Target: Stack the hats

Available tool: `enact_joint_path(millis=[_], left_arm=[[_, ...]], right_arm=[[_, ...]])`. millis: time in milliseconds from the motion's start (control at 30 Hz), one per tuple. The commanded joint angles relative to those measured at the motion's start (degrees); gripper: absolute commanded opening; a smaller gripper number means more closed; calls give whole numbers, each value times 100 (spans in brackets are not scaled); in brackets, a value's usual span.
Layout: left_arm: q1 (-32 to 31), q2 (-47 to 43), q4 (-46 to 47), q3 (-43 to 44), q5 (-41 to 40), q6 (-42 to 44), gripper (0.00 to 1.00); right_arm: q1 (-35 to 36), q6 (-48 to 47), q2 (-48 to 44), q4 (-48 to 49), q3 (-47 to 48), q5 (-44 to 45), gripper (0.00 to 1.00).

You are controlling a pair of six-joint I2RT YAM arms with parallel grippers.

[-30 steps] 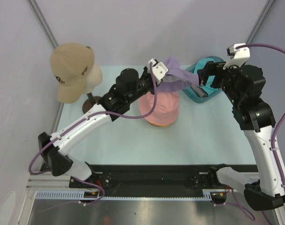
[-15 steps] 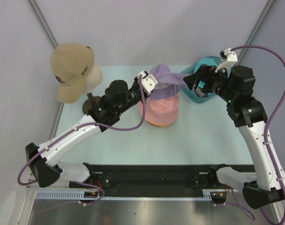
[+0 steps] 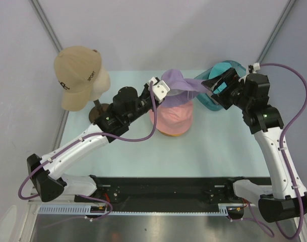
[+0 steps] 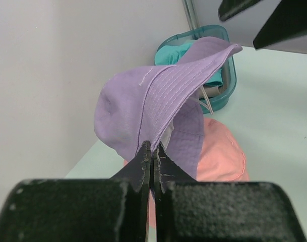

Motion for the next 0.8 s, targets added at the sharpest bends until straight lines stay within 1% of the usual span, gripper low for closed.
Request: enact_joint_path(millis=[0,100,200,267,333,367,400,433,467,533,567,600,633,667,700,767], left_arm=[[-58,-274,229,-46,-116,116,0],[-75,-345,264,-98,-116,125,0],[-84,-406,264,-169,-81,151,0],[-93,-450,229,-195,-72,168,0],[-102,-485,220,-230,-55,195,0],[-102,-511,220,-291,-28,204,0],[-102,-538,211,-318,-28,221,0],[-102,-564,211,-371,-28,221,0],[-102,-573,246,-406,-63,247,0],[-102,-582,308,-502,-142,283,0],[-93,-547,430,-520,-238,335,0],[-102,-521,501,-538,-343,370,0],[-102,-486,684,-529,-475,536,0],[-102,-433,790,-512,-824,642,0],[-93,-337,887,-425,-1010,748,0],[-67,-239,1221,-336,-1345,1143,0]], right_arm=[[33,700,-29,138,-241,42,91],[68,709,-117,400,-468,227,91],[77,797,66,787,-627,96,91],[138,806,312,989,-575,34,89],[234,762,436,1147,-531,77,84],[244,744,506,1209,-522,69,80],[252,736,620,1288,-513,52,67],[235,744,682,1497,-505,-53,60],[235,736,761,1621,-496,-150,44],[235,735,928,1928,-382,-387,26],[235,770,1033,2035,-312,-449,10],[235,805,1060,2271,-285,-545,3],[235,875,1095,2377,-241,-581,0],[235,980,1122,2492,-206,-616,0],[235,1008,1165,2728,-84,-695,0],[305,973,1280,2748,162,-748,0]])
